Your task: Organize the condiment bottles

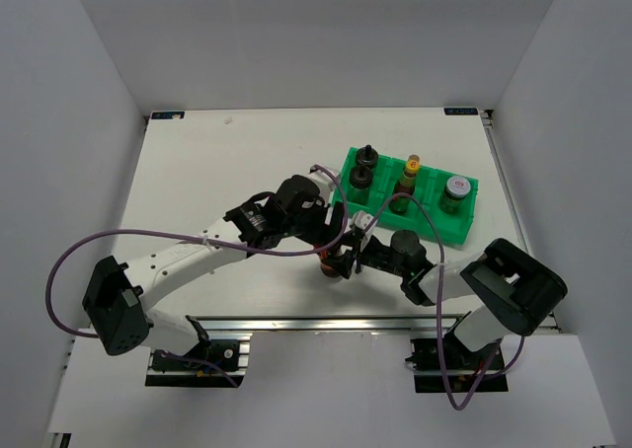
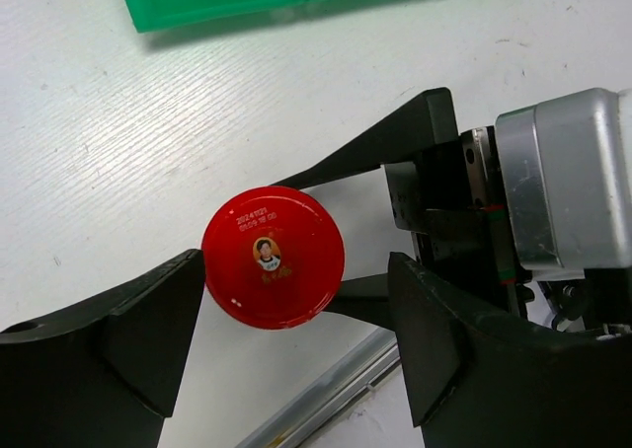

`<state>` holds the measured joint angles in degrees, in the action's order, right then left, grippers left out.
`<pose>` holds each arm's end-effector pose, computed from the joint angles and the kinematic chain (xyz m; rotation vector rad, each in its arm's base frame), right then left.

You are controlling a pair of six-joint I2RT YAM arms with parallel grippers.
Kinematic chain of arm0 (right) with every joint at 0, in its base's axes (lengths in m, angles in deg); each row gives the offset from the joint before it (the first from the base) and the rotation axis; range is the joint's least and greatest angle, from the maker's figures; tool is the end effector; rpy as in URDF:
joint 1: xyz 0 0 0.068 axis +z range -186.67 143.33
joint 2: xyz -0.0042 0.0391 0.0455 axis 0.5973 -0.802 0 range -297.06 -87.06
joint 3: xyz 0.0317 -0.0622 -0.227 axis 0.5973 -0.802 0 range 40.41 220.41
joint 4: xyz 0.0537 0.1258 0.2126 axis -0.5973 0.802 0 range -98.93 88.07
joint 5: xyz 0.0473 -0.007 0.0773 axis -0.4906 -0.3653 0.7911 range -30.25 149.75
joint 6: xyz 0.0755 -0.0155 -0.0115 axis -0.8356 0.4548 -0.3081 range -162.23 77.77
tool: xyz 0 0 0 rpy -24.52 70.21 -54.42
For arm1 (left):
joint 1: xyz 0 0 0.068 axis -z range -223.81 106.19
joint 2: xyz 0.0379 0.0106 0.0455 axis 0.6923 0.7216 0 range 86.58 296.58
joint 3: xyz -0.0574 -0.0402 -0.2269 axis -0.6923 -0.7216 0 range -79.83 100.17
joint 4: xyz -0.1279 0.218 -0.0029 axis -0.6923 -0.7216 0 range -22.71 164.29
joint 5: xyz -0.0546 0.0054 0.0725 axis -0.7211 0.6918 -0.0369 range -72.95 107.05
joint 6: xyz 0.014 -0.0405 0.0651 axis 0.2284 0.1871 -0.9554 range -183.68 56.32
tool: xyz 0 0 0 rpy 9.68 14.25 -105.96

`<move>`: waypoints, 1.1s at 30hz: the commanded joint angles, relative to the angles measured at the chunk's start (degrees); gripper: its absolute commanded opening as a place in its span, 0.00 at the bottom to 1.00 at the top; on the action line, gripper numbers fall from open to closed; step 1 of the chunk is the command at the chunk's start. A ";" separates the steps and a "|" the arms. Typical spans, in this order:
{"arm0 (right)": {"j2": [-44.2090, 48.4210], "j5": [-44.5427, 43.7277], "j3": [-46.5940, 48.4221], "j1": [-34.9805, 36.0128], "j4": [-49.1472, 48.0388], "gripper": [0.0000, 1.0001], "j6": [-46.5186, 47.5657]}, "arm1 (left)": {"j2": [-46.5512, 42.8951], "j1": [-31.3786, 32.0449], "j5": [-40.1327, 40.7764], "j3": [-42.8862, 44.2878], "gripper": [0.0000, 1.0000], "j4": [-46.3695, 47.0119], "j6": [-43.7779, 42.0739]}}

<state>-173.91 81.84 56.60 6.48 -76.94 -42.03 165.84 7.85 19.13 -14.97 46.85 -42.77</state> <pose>0.1855 0.2083 0.1316 -0.9005 1.4280 0.8814 0.2038 -0.2539 0.2424 0.6118 2.2975 -0.5939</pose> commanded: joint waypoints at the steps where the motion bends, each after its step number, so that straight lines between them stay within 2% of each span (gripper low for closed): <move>1: 3.87 -3.62 -0.63 0.00 -6.96 0.00 0.23 | -3.85 0.37 1.51 1.84 0.85 0.37 0.71; 2: 5.71 -4.41 -1.06 0.00 -7.22 0.00 0.23 | -4.38 0.37 3.52 2.11 0.98 0.20 1.15; 8: 13.35 -13.29 -1.51 -0.62 -3.81 0.00 0.41 | -10.26 0.28 13.45 3.78 0.98 -0.77 4.49; 12: 18.55 -15.22 -2.47 -3.60 -0.56 0.00 0.23 | -12.90 0.37 21.62 3.17 0.98 -1.21 6.69; 17: 27.40 -21.82 -2.65 -10.62 9.18 0.00 0.23 | -14.05 0.29 24.71 1.24 0.98 -0.42 7.83; 21: 34.98 -26.65 -1.42 -20.54 17.98 0.00 -0.64 | -13.79 0.29 27.53 0.10 0.98 -0.86 8.27; 25: 41.04 -30.50 -0.63 -24.87 23.61 0.00 -0.38 | -13.43 0.11 28.85 -0.43 0.98 -0.42 8.19; 28: 40.36 -34.90 -0.10 -27.86 25.65 0.00 -0.38 | -13.26 -0.07 29.38 -1.14 0.98 0.63 7.92; 33: 36.23 -33.07 -0.80 -35.76 21.35 0.00 0.23 | -11.68 -3.04 28.68 -0.53 0.98 1.34 7.57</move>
<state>-137.16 50.87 52.71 -25.82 -45.93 -41.98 153.58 6.80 46.89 -15.71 46.89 -35.15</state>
